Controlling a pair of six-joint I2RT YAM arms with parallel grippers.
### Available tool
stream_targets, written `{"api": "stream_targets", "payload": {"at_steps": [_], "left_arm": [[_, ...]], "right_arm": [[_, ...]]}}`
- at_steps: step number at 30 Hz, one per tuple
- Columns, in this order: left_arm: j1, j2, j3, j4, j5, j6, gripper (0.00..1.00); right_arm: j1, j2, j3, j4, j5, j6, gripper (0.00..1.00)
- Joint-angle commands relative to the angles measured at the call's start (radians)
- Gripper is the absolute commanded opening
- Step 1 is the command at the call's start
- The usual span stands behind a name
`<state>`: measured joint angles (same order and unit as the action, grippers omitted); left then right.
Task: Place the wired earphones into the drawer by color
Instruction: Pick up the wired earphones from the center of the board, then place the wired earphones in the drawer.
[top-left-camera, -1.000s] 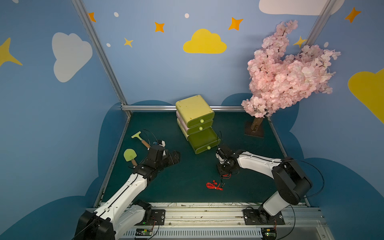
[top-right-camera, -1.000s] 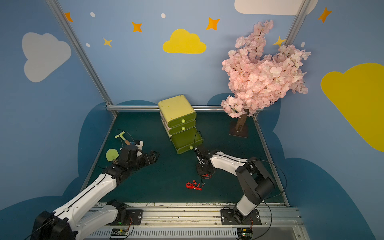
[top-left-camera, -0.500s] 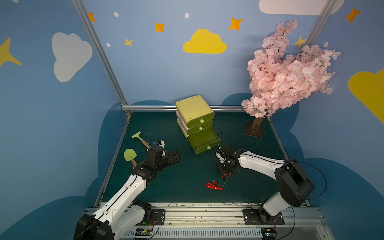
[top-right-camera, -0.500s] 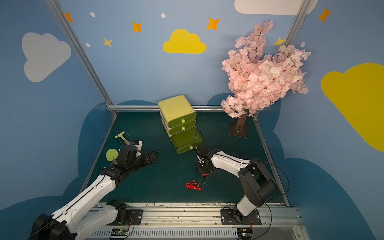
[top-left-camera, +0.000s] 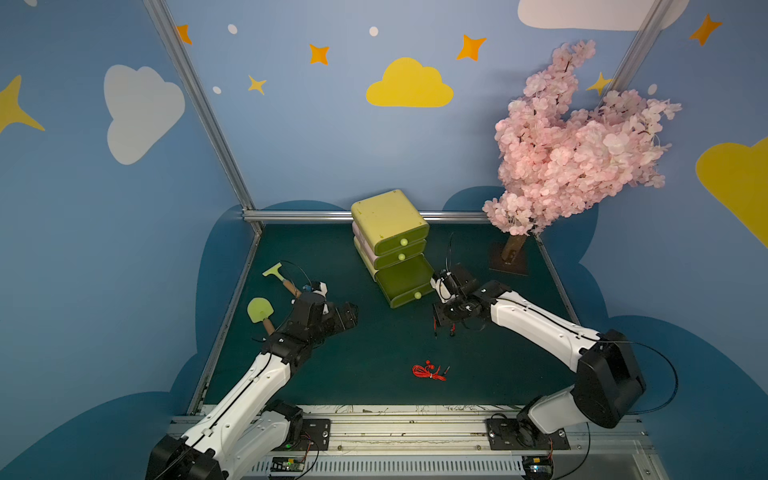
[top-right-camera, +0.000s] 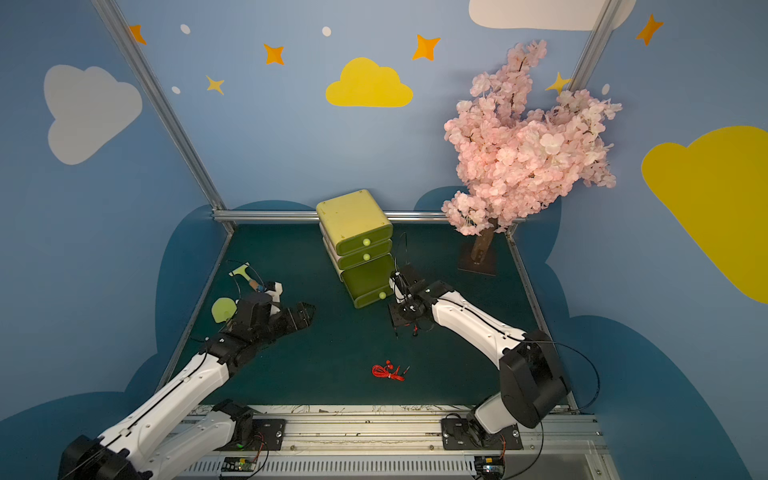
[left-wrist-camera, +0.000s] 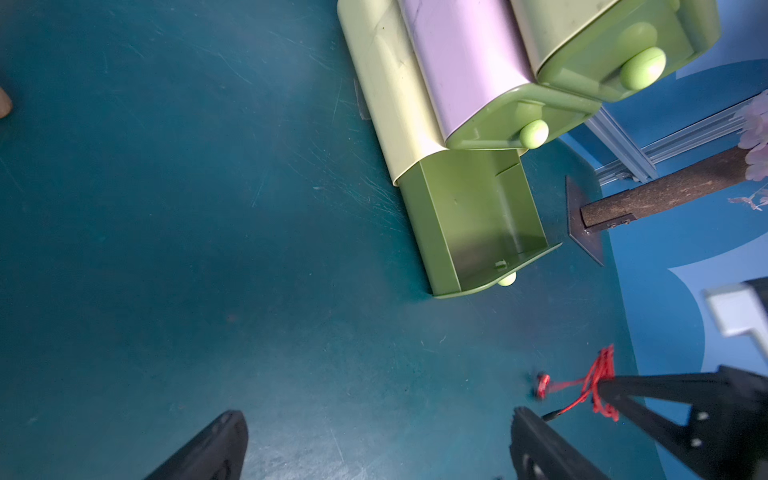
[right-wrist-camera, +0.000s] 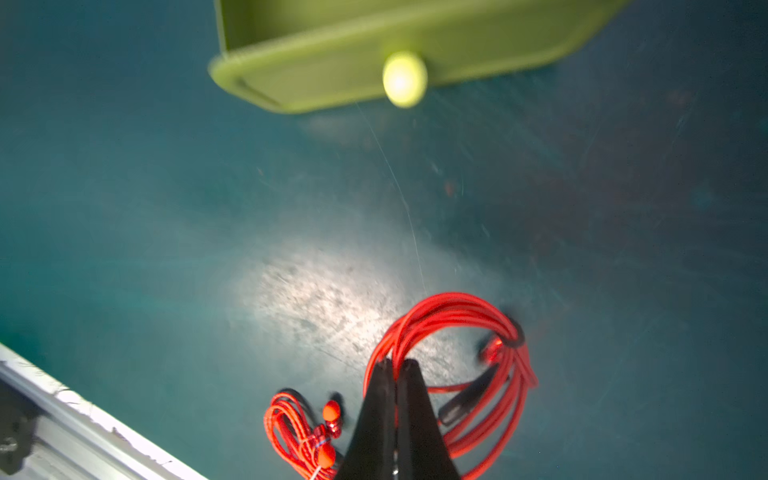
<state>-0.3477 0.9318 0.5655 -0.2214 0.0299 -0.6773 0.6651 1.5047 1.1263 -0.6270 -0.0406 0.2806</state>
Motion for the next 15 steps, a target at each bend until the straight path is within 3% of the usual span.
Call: {"api": "stream_targets", "payload": {"at_steps": [1, 15], "left_arm": [[0.001, -0.012, -0.009, -0.009, 0.001, 0.02, 1.0], [0.001, -0.009, -0.011, -0.011, 0.047, 0.041, 1.0]], "right_arm": [[-0.012, -0.022, 0.076, -0.025, -0.024, -0.039, 0.0], [-0.03, 0.152, 0.377, 0.049, -0.094, -0.07, 0.0]]}}
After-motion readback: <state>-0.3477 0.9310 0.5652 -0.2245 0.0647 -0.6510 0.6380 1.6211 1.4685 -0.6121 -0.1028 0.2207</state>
